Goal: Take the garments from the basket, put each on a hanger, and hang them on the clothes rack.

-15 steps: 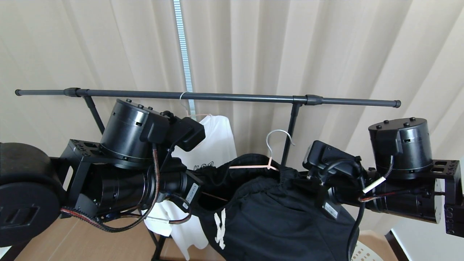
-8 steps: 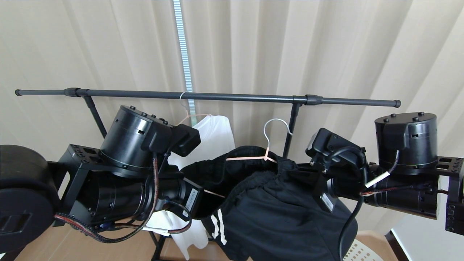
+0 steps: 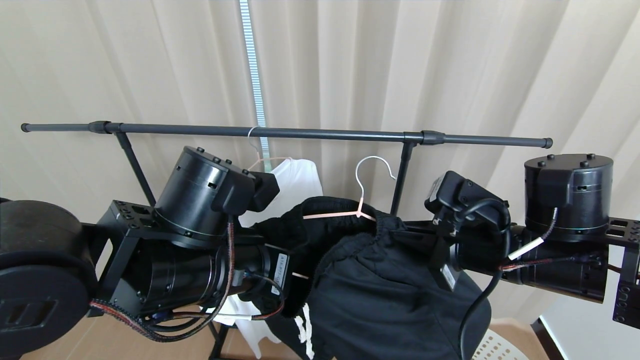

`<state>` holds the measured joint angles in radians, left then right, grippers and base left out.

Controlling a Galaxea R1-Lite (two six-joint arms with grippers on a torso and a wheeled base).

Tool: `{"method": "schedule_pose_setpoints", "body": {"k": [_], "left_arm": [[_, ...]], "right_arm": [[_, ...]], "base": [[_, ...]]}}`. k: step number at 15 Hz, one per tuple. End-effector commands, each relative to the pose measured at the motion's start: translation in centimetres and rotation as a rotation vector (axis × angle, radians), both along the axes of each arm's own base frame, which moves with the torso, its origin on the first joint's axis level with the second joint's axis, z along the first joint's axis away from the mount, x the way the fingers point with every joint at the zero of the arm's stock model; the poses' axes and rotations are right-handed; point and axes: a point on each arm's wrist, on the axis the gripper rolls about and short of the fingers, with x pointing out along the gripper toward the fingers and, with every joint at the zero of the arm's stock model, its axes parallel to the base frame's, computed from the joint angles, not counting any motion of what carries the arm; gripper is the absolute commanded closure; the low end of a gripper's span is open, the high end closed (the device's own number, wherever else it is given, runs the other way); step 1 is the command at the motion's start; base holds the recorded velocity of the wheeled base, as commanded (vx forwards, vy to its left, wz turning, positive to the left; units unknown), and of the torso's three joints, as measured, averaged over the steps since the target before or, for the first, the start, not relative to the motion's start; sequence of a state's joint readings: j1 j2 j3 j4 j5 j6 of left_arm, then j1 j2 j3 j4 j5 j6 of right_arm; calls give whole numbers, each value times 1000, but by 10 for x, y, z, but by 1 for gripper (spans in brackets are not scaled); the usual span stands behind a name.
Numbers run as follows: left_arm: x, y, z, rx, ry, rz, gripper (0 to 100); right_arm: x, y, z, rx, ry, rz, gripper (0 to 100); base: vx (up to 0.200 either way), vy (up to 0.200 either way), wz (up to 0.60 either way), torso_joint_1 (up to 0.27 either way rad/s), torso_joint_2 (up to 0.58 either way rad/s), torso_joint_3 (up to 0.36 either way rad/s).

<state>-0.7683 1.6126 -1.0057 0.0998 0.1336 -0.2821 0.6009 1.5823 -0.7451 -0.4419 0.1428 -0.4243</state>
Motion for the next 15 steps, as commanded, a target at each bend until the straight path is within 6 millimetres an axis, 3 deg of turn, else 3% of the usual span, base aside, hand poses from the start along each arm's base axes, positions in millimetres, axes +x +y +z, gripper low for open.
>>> {"method": "schedule_pose_setpoints", "body": {"k": [1, 15], "left_arm": [[3, -3, 0, -11, 6, 10, 100], [15, -13, -4, -35, 16, 39, 100]], "right_arm": [[-1, 0, -1, 7, -6, 4, 100], [-6, 0, 1, 171, -103, 113, 100]], "base": [[0, 0, 0, 0, 0, 0], [0, 0, 0, 0, 0, 0]]}}
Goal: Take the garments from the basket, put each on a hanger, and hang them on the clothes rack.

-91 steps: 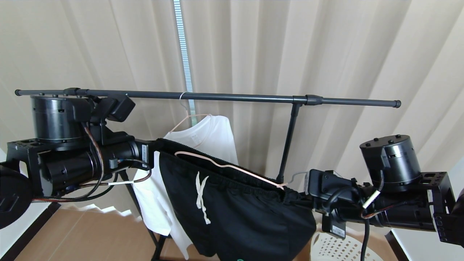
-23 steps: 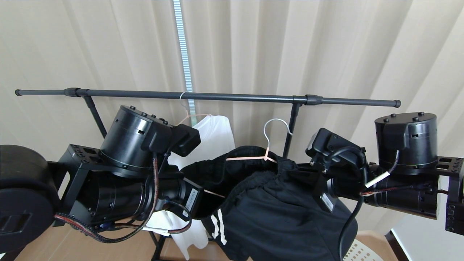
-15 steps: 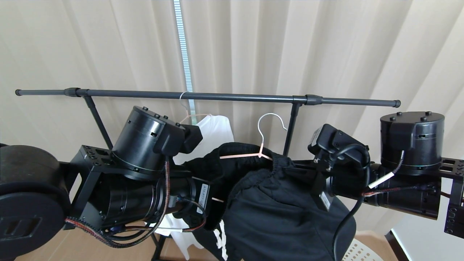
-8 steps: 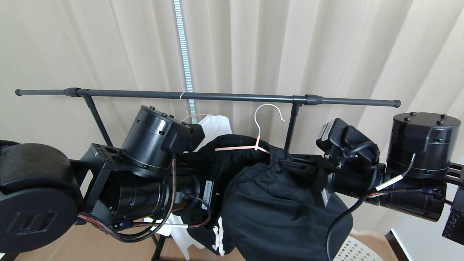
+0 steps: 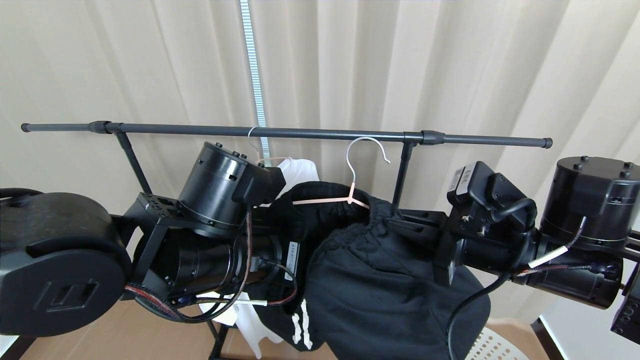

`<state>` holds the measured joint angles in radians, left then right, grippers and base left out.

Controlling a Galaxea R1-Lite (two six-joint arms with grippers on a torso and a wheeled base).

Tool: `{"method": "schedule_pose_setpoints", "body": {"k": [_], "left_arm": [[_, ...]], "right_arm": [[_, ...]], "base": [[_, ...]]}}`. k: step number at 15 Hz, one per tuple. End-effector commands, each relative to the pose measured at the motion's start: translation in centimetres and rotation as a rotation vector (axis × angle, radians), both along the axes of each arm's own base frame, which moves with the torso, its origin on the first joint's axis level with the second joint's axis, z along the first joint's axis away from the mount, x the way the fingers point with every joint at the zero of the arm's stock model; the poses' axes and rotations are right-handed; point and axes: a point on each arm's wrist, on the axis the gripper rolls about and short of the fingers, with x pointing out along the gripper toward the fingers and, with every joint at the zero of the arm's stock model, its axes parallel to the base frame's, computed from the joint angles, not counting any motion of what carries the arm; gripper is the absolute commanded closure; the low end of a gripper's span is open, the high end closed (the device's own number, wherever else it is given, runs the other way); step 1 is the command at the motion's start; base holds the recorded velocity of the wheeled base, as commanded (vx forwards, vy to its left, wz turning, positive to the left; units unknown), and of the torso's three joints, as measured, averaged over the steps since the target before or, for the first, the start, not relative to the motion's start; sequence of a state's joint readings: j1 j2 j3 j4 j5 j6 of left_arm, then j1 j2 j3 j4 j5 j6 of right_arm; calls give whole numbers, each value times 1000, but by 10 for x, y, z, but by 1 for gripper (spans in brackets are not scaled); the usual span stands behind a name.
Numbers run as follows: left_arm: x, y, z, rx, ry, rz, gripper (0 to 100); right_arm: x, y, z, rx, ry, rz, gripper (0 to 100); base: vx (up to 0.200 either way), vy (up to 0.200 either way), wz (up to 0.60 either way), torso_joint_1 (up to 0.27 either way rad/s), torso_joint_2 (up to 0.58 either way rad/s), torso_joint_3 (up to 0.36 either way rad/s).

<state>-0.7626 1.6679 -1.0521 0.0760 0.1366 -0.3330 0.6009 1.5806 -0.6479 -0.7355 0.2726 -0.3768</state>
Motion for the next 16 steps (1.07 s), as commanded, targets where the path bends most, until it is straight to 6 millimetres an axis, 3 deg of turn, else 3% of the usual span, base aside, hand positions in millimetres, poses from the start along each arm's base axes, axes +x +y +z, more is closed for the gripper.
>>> {"method": "schedule_pose_setpoints", "body": {"k": [1, 9, 10, 16], "left_arm": [[3, -4, -3, -3, -1, -1, 100], [10, -9, -6, 7, -26, 27, 100], [10, -10, -7, 8, -25, 28, 0], [9, -15, -8, 19, -31, 24, 0]], "right_arm": [[-1, -1, -2, 4, -4, 7, 100], [-4, -2, 0, 17, -23, 10, 100], [-4, -2, 0, 18, -24, 10, 100], [-9, -1, 3, 26, -32, 27, 100]], "base": [[0, 0, 0, 0, 0, 0], [0, 0, 0, 0, 0, 0], [0, 0, 0, 0, 0, 0], [0, 0, 0, 0, 0, 0]]}}
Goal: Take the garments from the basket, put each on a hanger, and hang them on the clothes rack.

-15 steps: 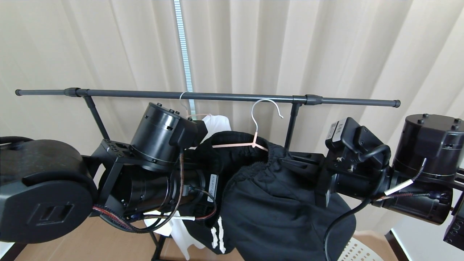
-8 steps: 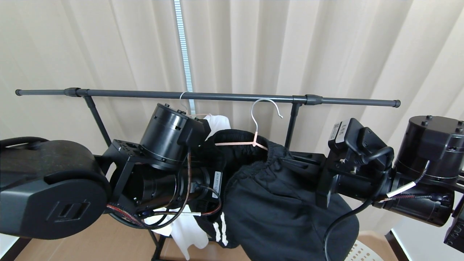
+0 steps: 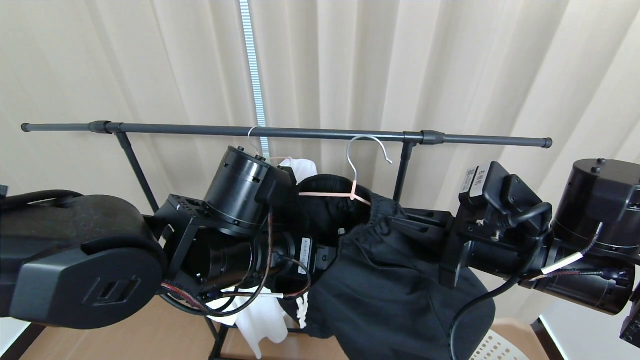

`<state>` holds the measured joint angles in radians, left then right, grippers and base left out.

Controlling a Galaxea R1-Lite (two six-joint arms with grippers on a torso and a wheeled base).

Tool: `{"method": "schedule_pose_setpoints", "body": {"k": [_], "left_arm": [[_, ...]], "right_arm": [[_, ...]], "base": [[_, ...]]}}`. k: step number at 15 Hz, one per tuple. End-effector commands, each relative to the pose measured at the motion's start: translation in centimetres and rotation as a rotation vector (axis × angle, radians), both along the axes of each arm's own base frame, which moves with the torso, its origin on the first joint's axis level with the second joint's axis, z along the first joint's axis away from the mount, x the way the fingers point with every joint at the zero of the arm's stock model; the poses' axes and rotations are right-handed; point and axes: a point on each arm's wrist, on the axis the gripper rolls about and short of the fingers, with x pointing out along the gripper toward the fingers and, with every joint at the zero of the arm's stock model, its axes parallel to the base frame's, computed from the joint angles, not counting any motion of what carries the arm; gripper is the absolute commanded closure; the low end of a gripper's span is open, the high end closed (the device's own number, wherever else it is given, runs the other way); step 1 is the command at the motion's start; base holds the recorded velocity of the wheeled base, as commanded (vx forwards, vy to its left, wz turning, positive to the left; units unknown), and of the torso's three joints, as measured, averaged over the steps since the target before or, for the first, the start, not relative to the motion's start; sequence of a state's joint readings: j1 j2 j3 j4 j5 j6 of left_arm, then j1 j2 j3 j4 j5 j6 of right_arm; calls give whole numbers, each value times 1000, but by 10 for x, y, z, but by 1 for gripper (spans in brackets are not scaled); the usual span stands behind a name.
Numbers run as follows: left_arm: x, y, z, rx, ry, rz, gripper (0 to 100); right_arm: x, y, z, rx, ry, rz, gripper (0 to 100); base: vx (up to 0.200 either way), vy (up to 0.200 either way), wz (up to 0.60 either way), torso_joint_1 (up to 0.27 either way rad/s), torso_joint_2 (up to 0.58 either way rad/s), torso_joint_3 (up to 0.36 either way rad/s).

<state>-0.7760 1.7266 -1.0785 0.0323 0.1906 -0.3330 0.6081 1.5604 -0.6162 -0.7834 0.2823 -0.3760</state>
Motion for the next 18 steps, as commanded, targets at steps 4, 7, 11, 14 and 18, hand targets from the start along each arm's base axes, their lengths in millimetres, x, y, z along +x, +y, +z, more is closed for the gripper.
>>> {"method": "schedule_pose_setpoints", "body": {"k": [4, 7, 11, 14, 18], "left_arm": [[-19, 8, 14, -24, -32, -30, 0], [-42, 31, 27, -25, -85, -65, 0], [-69, 59, 46, -44, -175, -101, 0], [-75, 86, 58, -27, -257, -148, 0], [-56, 124, 64, 31, -343, -279, 0]], "right_arm": [[-2, 2, 0, 0, 2, 21, 100], [0, 3, -3, 6, 22, 32, 100], [3, 1, -6, 6, 39, 54, 100], [4, -2, -7, 13, 48, 96, 100], [1, -3, -11, 14, 71, 163, 100]], "base": [[0, 0, 0, 0, 0, 0], [0, 0, 0, 0, 0, 0], [0, 0, 0, 0, 0, 0], [0, 0, 0, 0, 0, 0], [0, 0, 0, 0, 0, 0]]}}
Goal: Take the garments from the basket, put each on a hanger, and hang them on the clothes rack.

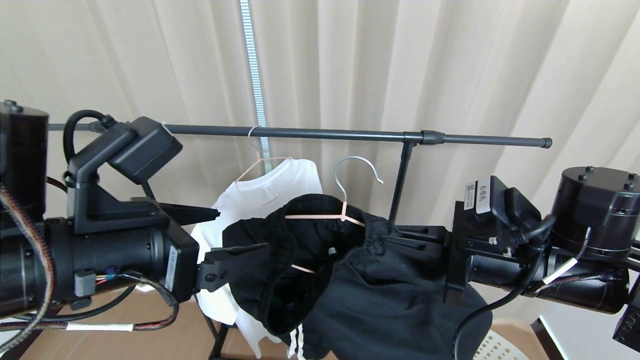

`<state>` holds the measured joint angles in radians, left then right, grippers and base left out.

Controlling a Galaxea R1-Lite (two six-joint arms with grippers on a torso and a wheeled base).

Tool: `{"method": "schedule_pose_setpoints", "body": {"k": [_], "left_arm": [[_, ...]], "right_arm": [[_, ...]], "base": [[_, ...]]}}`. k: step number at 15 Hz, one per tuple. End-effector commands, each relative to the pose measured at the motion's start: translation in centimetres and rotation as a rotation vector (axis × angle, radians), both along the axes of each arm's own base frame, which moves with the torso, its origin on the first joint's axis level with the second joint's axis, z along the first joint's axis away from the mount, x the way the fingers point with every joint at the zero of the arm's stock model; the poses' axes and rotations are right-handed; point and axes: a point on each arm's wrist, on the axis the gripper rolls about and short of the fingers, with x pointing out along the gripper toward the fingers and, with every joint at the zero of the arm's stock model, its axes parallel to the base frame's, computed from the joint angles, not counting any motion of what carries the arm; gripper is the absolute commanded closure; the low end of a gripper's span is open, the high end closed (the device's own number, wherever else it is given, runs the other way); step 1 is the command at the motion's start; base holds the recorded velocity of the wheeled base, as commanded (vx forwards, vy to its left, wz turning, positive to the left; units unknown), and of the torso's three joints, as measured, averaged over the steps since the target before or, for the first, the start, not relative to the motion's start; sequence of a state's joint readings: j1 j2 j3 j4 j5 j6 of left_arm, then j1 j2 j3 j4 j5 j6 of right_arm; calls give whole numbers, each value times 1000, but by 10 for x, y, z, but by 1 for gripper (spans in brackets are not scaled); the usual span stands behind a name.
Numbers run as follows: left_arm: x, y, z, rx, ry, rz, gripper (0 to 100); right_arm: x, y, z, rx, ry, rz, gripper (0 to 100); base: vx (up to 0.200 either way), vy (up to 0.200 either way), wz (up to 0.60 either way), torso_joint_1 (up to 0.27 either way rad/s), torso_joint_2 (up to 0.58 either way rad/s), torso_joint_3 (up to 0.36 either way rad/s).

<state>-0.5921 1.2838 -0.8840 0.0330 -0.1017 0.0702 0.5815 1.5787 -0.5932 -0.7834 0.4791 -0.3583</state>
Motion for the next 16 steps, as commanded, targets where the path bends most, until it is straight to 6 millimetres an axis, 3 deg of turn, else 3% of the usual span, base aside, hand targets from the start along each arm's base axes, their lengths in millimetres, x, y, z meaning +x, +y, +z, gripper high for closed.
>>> {"method": "schedule_pose_setpoints", "body": {"k": [1, 2, 6, 12, 16], "left_arm": [[10, 30, 4, 37, -75, -62, 0], [12, 33, 3, 36, -78, -94, 0], [51, 45, -18, 97, -67, -233, 0], [79, 35, -41, 161, -134, -467, 0], [92, 27, -46, 156, -127, -512, 0]], "right_arm": [[1, -4, -2, 1, 7, 16, 100], [1, -5, -3, 1, 13, 26, 100], [-2, -7, -4, 19, -7, 49, 100], [-5, -8, -5, 27, 1, 108, 100], [-8, -9, -7, 51, -20, 164, 100]], "base": [[0, 0, 0, 0, 0, 0], [0, 0, 0, 0, 0, 0], [0, 0, 0, 0, 0, 0], [0, 0, 0, 0, 0, 0], [0, 0, 0, 0, 0, 0]]}}
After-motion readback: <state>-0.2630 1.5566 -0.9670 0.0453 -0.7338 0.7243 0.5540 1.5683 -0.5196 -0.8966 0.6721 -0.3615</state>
